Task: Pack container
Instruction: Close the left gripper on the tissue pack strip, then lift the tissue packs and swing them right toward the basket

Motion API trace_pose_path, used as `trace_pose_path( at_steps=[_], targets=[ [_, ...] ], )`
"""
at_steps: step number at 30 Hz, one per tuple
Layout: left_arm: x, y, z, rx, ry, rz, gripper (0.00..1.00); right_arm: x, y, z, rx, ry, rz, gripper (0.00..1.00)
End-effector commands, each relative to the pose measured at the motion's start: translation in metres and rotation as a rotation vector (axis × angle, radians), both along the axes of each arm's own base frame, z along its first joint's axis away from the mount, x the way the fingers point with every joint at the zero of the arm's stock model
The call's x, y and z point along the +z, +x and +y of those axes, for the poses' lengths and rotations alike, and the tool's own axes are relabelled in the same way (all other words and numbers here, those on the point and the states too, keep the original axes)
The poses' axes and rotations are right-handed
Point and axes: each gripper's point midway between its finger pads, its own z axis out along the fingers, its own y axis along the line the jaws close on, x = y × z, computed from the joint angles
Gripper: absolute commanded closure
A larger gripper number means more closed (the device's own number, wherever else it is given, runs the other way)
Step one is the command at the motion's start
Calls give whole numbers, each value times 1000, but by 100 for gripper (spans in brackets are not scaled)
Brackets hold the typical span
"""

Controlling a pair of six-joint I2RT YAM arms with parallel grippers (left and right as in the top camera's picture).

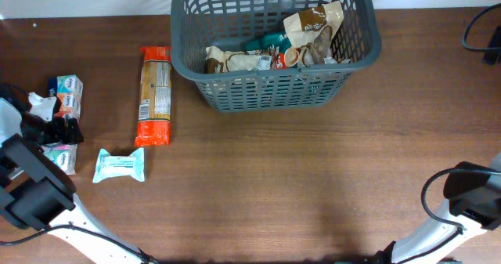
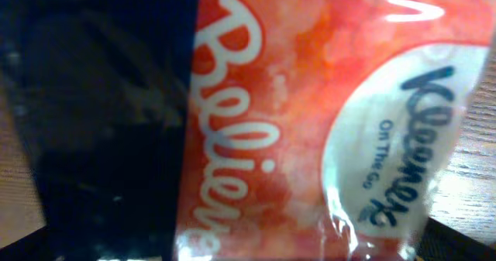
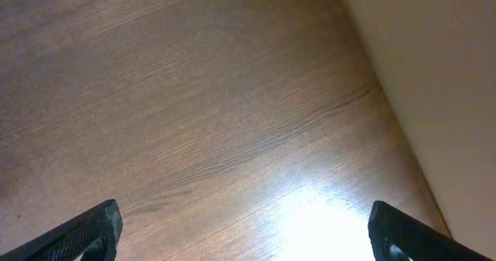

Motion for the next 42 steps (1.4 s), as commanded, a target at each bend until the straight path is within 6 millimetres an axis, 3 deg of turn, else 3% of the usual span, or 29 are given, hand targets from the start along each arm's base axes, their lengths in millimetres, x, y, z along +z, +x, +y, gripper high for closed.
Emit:
trace_pose_path(
  at_steps=[1, 8, 9, 13, 14, 15, 24, 28, 34, 42],
  targets=[
    [-13, 3, -10, -23, -59, -8, 1, 5, -3, -2, -13, -11, -9, 1],
    [-15, 5, -12, -24, -71, -17, 1, 5, -3, -2, -13, -11, -9, 1],
    [-15, 5, -12, -24, -71, -17, 10, 5, -3, -2, -13, -11, -9, 1],
    [-15, 4, -11, -24, -69, -16, 81, 5, -2, -2, -13, -11, -10, 1],
    [-15, 5, -11, -24, -69, -17, 93, 5, -3, -2, -13, -11, -9, 1],
    [-15, 5, -11, -24, -69, -17, 98, 5, -3, -2, -13, -11, -9, 1],
    [-12, 6, -10, 18, -65, -14, 98, 5, -2, -2, -13, -11, -10, 1],
    [6, 20, -12, 23, -58, -35, 98, 5, -2, -2, -13, -11, -10, 1],
    [68, 74, -29, -51, 10, -141, 98, 5, -3, -2, -13, -11, -9, 1],
    [191, 164, -89, -158, 137, -445, 98, 5, -2, -2, -13, -11, -10, 1]
  ],
)
